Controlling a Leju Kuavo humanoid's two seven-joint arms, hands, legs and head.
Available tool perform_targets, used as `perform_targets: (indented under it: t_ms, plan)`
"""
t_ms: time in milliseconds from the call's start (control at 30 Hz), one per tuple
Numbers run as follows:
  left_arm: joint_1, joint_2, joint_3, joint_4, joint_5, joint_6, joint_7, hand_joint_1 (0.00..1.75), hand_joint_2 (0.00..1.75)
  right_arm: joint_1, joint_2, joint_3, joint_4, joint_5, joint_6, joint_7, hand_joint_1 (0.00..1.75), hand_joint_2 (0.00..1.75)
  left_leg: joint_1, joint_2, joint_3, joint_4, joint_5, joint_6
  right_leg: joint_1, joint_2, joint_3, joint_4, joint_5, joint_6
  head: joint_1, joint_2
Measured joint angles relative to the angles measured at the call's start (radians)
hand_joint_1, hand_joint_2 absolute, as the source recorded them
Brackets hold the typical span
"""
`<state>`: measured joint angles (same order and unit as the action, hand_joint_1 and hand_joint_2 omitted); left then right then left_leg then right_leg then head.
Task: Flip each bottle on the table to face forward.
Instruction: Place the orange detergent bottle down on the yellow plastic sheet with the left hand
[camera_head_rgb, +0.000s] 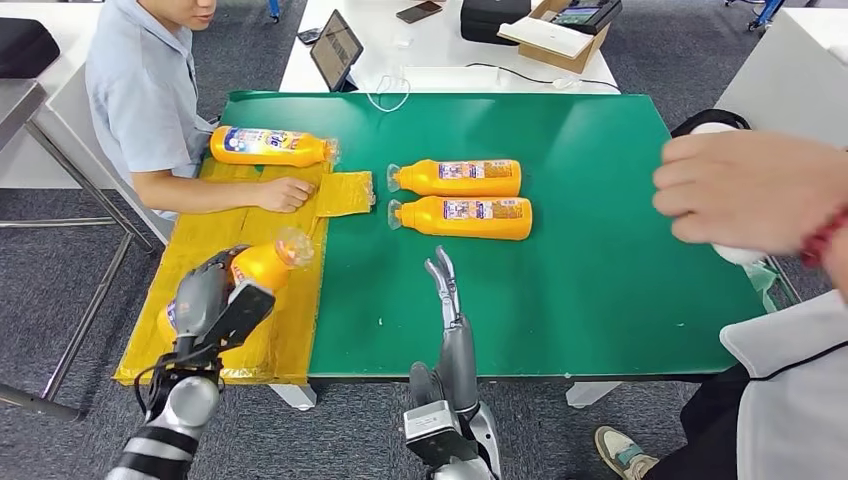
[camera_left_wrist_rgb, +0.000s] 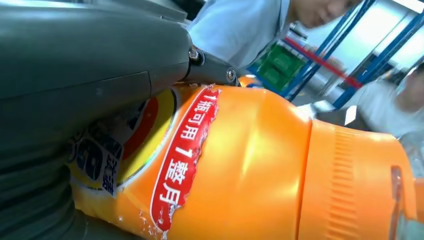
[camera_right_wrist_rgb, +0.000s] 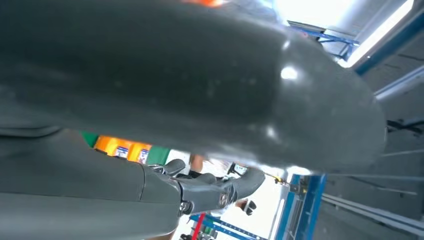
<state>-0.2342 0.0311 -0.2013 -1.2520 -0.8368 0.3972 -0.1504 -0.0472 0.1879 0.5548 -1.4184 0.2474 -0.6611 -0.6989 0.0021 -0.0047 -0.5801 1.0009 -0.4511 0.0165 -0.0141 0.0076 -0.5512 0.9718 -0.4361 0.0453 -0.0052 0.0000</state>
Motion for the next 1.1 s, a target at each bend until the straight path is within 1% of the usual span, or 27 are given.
perform_targets:
  t_ms: [67, 133, 233, 333, 433, 467, 567, 600, 700, 800, 1100]
  plan:
    - [-0.05, 0.008, -0.019, 0.071, -0.099, -0.036, 0.039, 1.75, 1.75, 0.0, -0.003, 0.002, -0.01, -0.006, 0.009, 0.0, 0.0, 0.0, 0.0, 0.0, 0.0, 0.0, 0.001, 0.0, 0.0, 0.0, 0.0, 0.0, 0.001, -0.001, 0.0, 0.0]
    - [-0.086, 0.013, -0.034, 0.126, -0.139, -0.052, 0.055, 1.75, 1.75, 0.0, -0.005, 0.004, -0.016, -0.015, 0.015, 0.0, 0.0, 0.0, 0.0, 0.0, 0.0, 0.0, 0.001, 0.0, 0.0, 0.0, 0.0, 0.0, 0.001, -0.001, 0.0, 0.0]
    - [-0.147, 0.015, -0.061, 0.224, -0.182, -0.108, 0.077, 1.75, 1.75, -0.002, -0.006, 0.006, -0.018, -0.042, 0.035, 0.0, 0.0, 0.0, 0.0, 0.0, 0.0, 0.0, 0.001, 0.0, 0.0, 0.0, 0.0, 0.0, 0.001, -0.001, 0.0, 0.0]
    - [-0.196, 0.013, -0.085, 0.324, -0.201, -0.14, 0.086, 1.75, 1.75, -0.005, -0.006, 0.008, -0.017, -0.058, 0.05, 0.0, 0.0, 0.0, 0.0, 0.0, -0.001, 0.0, 0.001, 0.0, 0.0, 0.0, -0.001, 0.0, 0.001, -0.001, 0.0, 0.0]
    - [-0.243, 0.002, -0.095, 0.41, -0.175, -0.15, 0.075, 1.72, 1.75, -0.008, -0.007, 0.009, -0.01, -0.069, 0.063, 0.0, 0.0, 0.0, 0.0, 0.0, -0.001, 0.0, 0.001, 0.0, 0.0, -0.001, 0.0, 0.0, 0.001, -0.001, 0.0, 0.0]
    - [-0.26, -0.003, -0.093, 0.439, -0.152, -0.158, 0.067, 1.48, 1.75, -0.008, -0.007, 0.009, -0.006, -0.074, 0.067, 0.0, 0.0, 0.0, 0.0, -0.001, -0.001, 0.0, 0.001, 0.0, 0.0, -0.001, 0.0, 0.0, 0.001, -0.001, 0.0, 0.0]
    - [-0.311, -0.018, -0.081, 0.52, -0.075, -0.194, 0.044, 0.22, 1.75, -0.009, -0.006, 0.008, 0.013, -0.09, 0.077, 0.0, 0.0, 0.0, 0.0, -0.003, -0.001, 0.0, 0.001, 0.0, 0.0, -0.002, 0.001, 0.0, 0.001, -0.001, 0.0, 0.0]
    - [-0.324, -0.022, -0.075, 0.542, -0.043, -0.214, 0.032, 0.03, 1.75, -0.01, -0.006, 0.008, 0.02, -0.095, 0.08, 0.0, 0.0, 0.0, 0.0, -0.003, 0.0, 0.0, 0.002, 0.0, 0.0, -0.003, 0.002, 0.0, 0.001, -0.001, 0.0, 0.0]
    - [-0.344, -0.038, -0.044, 0.591, 0.068, -0.283, -0.02, 0.0, 1.75, -0.011, -0.006, 0.008, 0.038, -0.107, 0.079, 0.0, 0.0, 0.0, 0.0, -0.004, 0.001, 0.0, 0.002, 0.0, 0.0, -0.004, 0.003, 0.0, 0.001, -0.001, 0.0, 0.0]
    - [-0.349, -0.053, -0.019, 0.621, 0.126, -0.296, -0.055, 0.0, 1.75, -0.012, -0.006, 0.007, 0.051, -0.114, 0.066, 0.0, 0.0, 0.0, 0.0, -0.004, 0.001, 0.0, 0.002, 0.0, 0.0, -0.004, 0.004, 0.0, 0.001, -0.001, 0.0, 0.0]
    - [-0.36, -0.069, 0.012, 0.653, 0.135, -0.297, -0.065, 0.0, 1.75, -0.018, -0.006, 0.005, 0.073, -0.118, 0.061, 0.0, 0.0, 0.0, 0.0, -0.005, 0.003, 0.0, 0.002, 0.0, 0.0, -0.006, 0.006, 0.0, 0.001, -0.001, 0.0, 0.0]
